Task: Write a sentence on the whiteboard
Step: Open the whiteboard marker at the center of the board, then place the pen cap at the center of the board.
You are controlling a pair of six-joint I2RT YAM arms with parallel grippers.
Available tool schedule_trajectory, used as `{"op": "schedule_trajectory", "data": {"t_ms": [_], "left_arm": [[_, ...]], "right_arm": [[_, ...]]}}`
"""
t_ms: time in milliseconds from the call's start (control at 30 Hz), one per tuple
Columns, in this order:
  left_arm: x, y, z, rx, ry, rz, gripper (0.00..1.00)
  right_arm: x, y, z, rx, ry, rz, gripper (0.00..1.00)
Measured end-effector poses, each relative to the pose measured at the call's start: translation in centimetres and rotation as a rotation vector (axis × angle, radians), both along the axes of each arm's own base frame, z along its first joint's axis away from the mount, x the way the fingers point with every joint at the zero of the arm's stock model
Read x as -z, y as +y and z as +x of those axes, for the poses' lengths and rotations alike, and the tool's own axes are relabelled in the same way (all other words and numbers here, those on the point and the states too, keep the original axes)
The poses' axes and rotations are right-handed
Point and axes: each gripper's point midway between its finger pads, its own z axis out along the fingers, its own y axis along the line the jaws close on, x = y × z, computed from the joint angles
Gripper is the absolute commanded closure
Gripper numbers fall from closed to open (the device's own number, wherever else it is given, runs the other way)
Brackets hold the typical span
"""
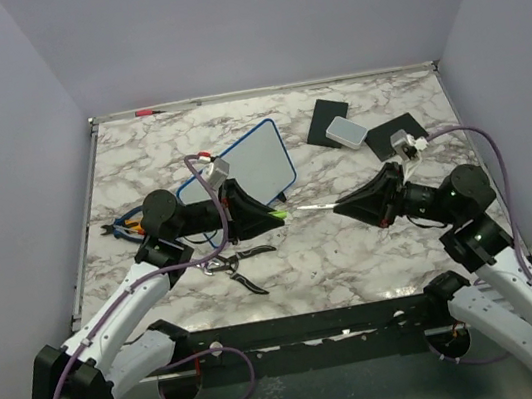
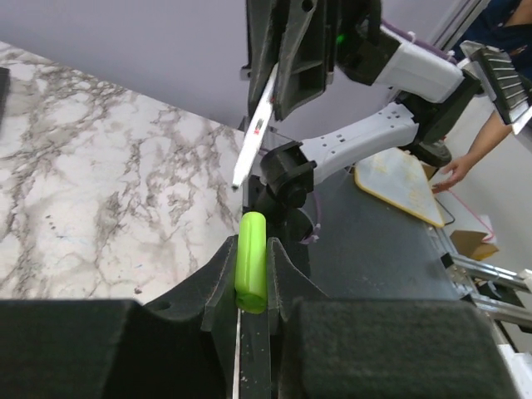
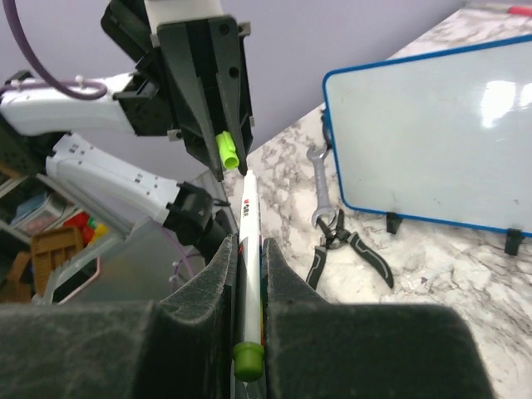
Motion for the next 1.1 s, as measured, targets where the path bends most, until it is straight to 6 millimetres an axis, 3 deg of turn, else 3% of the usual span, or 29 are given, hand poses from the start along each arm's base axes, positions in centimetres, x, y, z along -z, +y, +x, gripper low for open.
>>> {"op": "schedule_trajectory", "data": {"t_ms": [167, 333, 400, 533, 633, 867, 1000, 1100], "left_arm": [[0.6, 0.6, 1.0, -0.080, -0.035, 0.032, 1.00], [2.2, 0.5, 3.6, -0.236, 0.009, 0.082, 1.00], [3.5, -0.1, 4.5, -0.309, 0.039, 0.121, 1.00], [6.2, -3.3, 3.4, -0.361, 0.062, 0.207, 1.00], [9.4, -6.1, 3.0, -0.378, 0.087, 0.297, 1.00], [19.9, -10.2, 3.3, -0.405, 0.138, 0.537, 1.00], [23.7, -11.3, 3.3, -0.392, 0.134, 0.611, 1.00], [25.1, -12.1, 3.9, -0.391, 0.130, 0.634, 0.96]], "right_arm": [[-1.5, -1.9, 0.1, 0.138, -0.057, -0.018, 1.00], [-2.8, -4.2, 0.5, 0.297, -0.119, -0.022, 0.99], [-2.6, -4.9, 1.0, 0.355, -0.124, -0.037, 0.99], [-1.4, -5.9, 2.2, 0.437, -0.112, -0.067, 0.99], [-0.3, -6.1, 2.8, 0.466, -0.093, -0.083, 0.99], [1.9, -6.8, 3.6, 0.518, -0.062, -0.102, 0.99], [2.2, -7.1, 3.8, 0.537, -0.058, -0.105, 0.99], [2.5, -7.1, 3.9, 0.541, -0.054, -0.108, 0.99]]}}
